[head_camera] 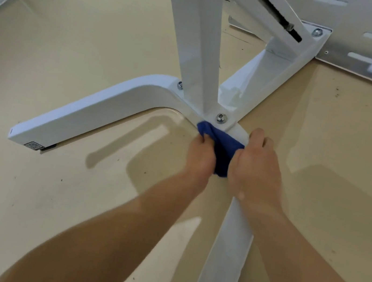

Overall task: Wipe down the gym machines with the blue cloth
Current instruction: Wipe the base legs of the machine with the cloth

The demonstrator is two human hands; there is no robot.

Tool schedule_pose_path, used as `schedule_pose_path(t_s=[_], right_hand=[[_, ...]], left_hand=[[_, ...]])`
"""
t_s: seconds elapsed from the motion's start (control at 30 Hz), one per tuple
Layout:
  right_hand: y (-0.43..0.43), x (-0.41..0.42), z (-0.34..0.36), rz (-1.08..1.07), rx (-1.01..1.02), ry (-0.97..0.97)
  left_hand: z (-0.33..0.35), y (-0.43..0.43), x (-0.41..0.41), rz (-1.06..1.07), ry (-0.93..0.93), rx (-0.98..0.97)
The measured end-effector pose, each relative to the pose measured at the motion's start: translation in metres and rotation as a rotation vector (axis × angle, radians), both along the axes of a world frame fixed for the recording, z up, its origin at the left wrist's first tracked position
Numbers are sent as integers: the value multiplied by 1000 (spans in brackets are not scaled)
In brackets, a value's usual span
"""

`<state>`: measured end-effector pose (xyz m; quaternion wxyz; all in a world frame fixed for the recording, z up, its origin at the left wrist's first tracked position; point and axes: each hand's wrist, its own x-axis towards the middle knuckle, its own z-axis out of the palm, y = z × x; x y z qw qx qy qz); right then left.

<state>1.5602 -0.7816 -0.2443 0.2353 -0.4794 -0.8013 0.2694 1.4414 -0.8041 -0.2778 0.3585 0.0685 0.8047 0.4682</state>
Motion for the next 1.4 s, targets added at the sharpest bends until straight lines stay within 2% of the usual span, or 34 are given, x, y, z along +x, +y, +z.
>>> schedule_pose_path(t_s=[0.07,0.17,0.23,0.4,0.47,0.57,0.7,0.87,1.0,1.1,1.17,1.23,1.33,1.37,1.4], right_hand=[[0,0,-3,11,-1,58],[0,0,-6,-45,-128,28],[0,0,-5,-31,-121,-8],[1,-3,-3,-38,-74,6],[1,-3,-4,-9,0,16],[2,-1,-4,-2,-107,-17],[3,-2,-5,-30,-141,20],[4,0,-2,-56,-235,152],[1,6,2,-89,-318,245],[-7,25,-2,37,-369,192],[-15,42,-4,98,-263,134],[-20,56,-2,119,-122,90],[-23,62,5,148,-104,58],[-26,61,7,153,-115,34],[-30,59,8,156,-126,9]], left_hand=[[5,-1,5,2,9,32],[11,19,-37,149,45,101],[18,30,-72,183,107,84],[23,45,-137,225,107,54],[22,44,-128,223,68,43],[12,35,-105,184,49,75],[-14,25,-74,81,-53,69],[14,-11,-2,-209,-34,162],[27,-35,37,-373,-41,107],[44,-61,55,-527,2,3],[56,-74,57,-585,100,-45],[71,-77,56,-550,209,-36],[90,-61,37,-161,206,45],[97,-54,28,-69,254,83],[99,-47,19,-46,411,90]])
